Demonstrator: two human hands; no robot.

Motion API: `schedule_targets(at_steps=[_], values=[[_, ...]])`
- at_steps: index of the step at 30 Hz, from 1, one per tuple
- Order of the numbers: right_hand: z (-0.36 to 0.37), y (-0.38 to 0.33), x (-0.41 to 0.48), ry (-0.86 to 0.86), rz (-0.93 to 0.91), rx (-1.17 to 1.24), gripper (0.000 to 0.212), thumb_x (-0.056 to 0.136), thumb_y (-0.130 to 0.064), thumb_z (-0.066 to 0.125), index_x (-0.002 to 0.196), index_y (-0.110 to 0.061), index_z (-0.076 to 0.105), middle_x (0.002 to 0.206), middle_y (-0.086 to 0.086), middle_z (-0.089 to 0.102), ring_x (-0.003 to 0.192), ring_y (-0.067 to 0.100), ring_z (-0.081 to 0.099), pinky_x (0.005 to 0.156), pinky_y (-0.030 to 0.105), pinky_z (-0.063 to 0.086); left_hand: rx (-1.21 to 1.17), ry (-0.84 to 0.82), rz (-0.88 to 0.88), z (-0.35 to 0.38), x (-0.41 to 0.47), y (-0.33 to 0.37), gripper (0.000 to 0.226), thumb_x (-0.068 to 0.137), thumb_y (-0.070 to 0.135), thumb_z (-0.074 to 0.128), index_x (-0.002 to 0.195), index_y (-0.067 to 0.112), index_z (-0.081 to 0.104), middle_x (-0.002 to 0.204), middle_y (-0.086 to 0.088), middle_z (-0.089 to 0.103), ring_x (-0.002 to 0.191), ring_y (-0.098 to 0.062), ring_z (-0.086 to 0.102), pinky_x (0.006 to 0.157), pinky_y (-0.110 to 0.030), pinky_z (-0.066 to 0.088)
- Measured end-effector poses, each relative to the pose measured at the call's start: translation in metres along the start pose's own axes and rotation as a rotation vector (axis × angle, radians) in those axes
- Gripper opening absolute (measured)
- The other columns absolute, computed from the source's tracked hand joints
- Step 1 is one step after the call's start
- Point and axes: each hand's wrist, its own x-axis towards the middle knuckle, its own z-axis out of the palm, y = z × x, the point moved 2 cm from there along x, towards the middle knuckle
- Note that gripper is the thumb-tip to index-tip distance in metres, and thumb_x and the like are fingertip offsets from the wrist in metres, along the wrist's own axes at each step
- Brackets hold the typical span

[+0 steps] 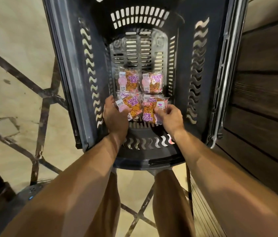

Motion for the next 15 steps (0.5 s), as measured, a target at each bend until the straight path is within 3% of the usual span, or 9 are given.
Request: schedule_targets(at_steps=[3, 5, 8, 12, 15], values=[[0.000, -0.001, 0.001, 0.054, -0.032, -0.093, 0.038, 0.092, -0.044, 0.077, 0.110, -0.011, 0.069, 0.098, 0.001, 0.074, 0.092, 0.021, 0.073, 0.084, 0.042, 0.061, -0.006, 0.042, -0.008, 0.001, -0.004, 0.003, 0.082, 0.076, 0.007, 0.089, 0.146, 0.001, 0.048, 0.135, -0.019, 0.066, 0.128, -0.034, 0.061, 0.103, -0.037, 0.049], [0.001, -0.002, 0.001, 0.067, -0.039, -0.081, 0.039, 0.091, -0.045, 0.077, 0.117, -0.017, 0.071, 0.098, -0.004, 0.077, 0.090, 0.017, 0.075, 0.086, 0.044, 0.062, 0.018, 0.034, -0.042, 0.002, -0.005, 0.005, 0.081, 0.080, 0.011, 0.088, 0.148, -0.001, 0.045, 0.136, -0.022, 0.065, 0.128, -0.038, 0.059, 0.098, -0.033, 0.045], [0.003, -0.002, 0.004, 0.081, -0.022, -0.113, 0.034, 0.091, -0.045, 0.078, 0.115, -0.021, 0.074, 0.096, -0.006, 0.078, 0.089, 0.017, 0.075, 0.087, 0.044, 0.062, 0.059, 0.001, -0.134, 0.003, -0.005, 0.002, 0.056, 0.086, 0.022, 0.085, 0.128, -0.002, 0.057, 0.121, -0.018, 0.070, 0.113, -0.037, 0.063, 0.076, -0.023, 0.032], [0.003, -0.003, 0.007, 0.039, 0.009, -0.090, 0.025, 0.092, -0.038, 0.078, 0.112, -0.022, 0.075, 0.095, -0.007, 0.077, 0.087, 0.014, 0.075, 0.088, 0.044, 0.063, 0.160, -0.122, -0.097, 0.001, 0.002, -0.008, 0.040, 0.095, 0.034, 0.074, 0.117, 0.001, 0.066, 0.115, -0.015, 0.074, 0.105, -0.034, 0.069, 0.073, -0.025, 0.035], [0.002, -0.005, 0.004, -0.009, 0.015, -0.082, 0.033, 0.093, -0.032, 0.079, 0.122, -0.019, 0.067, 0.104, -0.004, 0.076, 0.089, 0.013, 0.075, 0.088, 0.042, 0.063, 0.258, -0.253, 0.017, 0.000, 0.008, -0.013, 0.025, 0.102, 0.025, 0.061, 0.115, 0.005, 0.067, 0.110, -0.012, 0.074, 0.100, -0.034, 0.069, 0.071, -0.023, 0.039]])
